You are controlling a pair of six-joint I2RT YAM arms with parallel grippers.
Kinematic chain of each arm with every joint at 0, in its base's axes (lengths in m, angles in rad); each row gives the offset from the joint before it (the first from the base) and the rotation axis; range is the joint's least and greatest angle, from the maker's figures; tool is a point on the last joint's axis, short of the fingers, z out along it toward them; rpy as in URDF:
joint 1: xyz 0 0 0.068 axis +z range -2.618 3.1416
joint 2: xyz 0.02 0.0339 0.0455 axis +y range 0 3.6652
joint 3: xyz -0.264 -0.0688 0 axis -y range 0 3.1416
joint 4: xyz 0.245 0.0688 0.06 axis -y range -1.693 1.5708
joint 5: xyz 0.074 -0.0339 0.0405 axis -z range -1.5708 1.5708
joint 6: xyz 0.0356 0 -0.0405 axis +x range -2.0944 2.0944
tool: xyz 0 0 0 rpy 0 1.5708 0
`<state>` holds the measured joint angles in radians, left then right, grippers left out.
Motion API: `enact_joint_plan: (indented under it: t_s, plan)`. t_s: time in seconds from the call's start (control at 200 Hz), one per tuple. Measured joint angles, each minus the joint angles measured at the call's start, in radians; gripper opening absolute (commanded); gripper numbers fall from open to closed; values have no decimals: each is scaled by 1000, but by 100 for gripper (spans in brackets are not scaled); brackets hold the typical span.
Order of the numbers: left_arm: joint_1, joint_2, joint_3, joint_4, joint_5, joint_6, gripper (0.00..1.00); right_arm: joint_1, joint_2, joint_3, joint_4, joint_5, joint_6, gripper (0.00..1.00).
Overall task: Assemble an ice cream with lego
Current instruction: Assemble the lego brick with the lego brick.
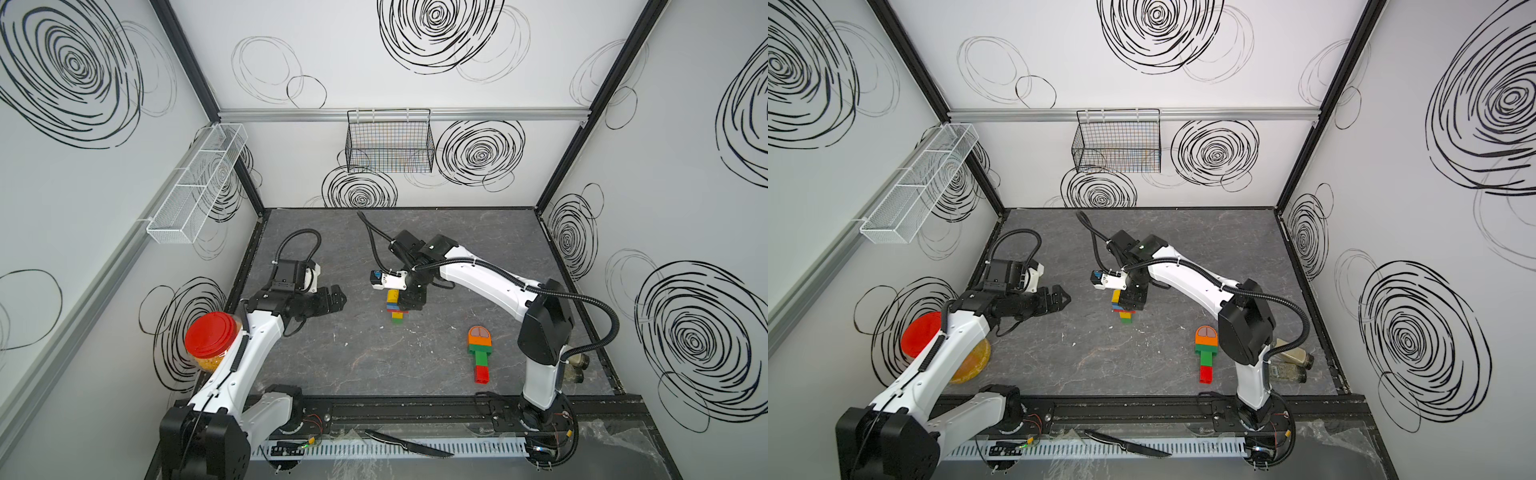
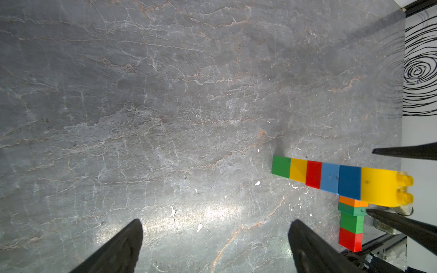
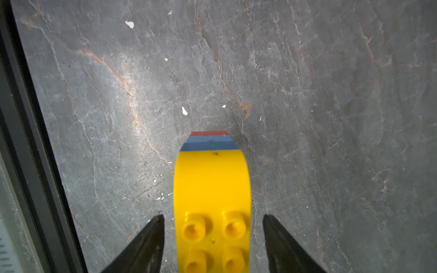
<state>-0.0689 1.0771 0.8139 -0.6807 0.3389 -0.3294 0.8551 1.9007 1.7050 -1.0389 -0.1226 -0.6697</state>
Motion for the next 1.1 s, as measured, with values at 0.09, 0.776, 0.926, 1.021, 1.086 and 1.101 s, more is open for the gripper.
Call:
enact_joint_plan:
  t_s: [0.09, 0.776, 0.926, 1.021, 1.086, 1.101]
  plan:
    - [0, 0, 0, 0, 0, 0, 99, -1, -1, -13, 3, 16, 1, 72]
    - [5, 0, 0, -2, -1, 0, 99, -25, -55, -70, 66, 113, 19, 74]
    - [5, -2, 0, -2, -1, 0, 99, -32, -61, -85, 84, 131, 23, 75]
    - [5, -6, 0, -3, -1, 0, 99, -34, -73, -93, 86, 143, 26, 75]
    - [5, -9, 0, -2, -1, 0, 99, -35, -83, -93, 86, 142, 29, 77]
    - [5, -9, 0, -3, -1, 0, 99, -35, -86, -93, 86, 142, 32, 77]
